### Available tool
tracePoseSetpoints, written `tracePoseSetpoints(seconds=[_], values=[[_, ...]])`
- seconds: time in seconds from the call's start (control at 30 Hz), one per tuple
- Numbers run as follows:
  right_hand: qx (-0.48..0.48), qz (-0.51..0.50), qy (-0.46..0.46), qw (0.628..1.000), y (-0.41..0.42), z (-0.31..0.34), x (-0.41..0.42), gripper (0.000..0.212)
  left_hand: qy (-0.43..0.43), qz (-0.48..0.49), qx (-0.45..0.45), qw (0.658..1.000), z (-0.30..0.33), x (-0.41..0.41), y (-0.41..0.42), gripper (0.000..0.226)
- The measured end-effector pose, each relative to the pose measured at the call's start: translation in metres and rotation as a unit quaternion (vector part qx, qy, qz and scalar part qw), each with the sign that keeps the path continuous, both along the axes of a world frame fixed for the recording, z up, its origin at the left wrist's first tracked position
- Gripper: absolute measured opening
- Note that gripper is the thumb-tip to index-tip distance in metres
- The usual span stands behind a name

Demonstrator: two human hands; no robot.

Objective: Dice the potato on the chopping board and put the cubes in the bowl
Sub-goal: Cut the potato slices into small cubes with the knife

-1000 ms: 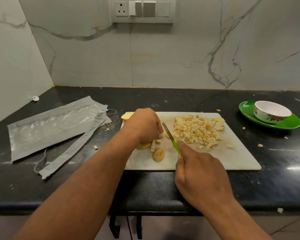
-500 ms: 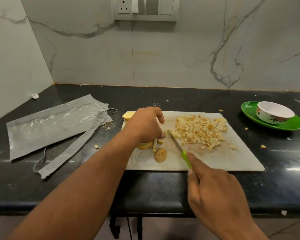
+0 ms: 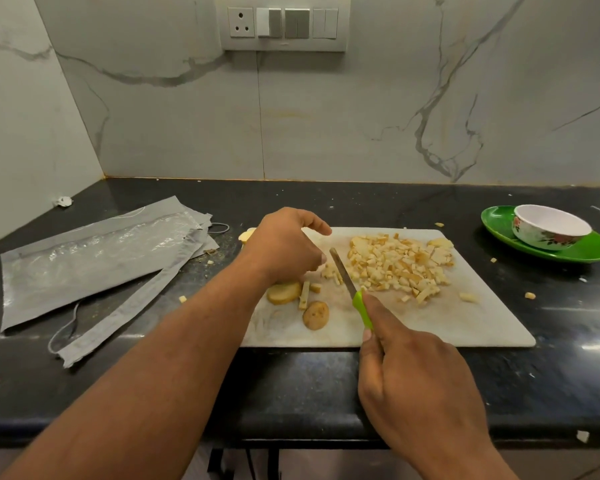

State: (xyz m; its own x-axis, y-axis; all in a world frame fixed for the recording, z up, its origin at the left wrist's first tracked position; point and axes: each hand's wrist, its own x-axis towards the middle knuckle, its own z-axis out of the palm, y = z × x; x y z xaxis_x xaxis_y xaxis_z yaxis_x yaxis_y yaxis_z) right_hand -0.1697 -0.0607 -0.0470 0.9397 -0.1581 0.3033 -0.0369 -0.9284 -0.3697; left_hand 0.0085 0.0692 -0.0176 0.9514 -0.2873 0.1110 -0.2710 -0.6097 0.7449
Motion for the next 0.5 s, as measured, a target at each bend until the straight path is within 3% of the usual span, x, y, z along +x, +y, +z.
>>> tracePoseSetpoints(seconds=[0.13, 0.33, 0.5], values=[[-0.009, 0.000, 0.012, 1.000, -0.001, -0.001, 0.000, 0.058, -0.001, 0.002, -0.027, 1.000, 0.002, -0.001, 0.004, 0.035], [-0.084, 0.053, 0.036, 0.994, -0.002, -0.002, 0.004, 0.059, -0.078, 0.042, -0.096, 0.991, -0.001, 0.005, 0.008, 0.011], [-0.101, -0.030, 0.023, 0.994, -0.023, -0.005, 0.000, 0.059, -0.075, -0.028, -0.066, 0.995, -0.004, 0.002, 0.005, 0.020]])
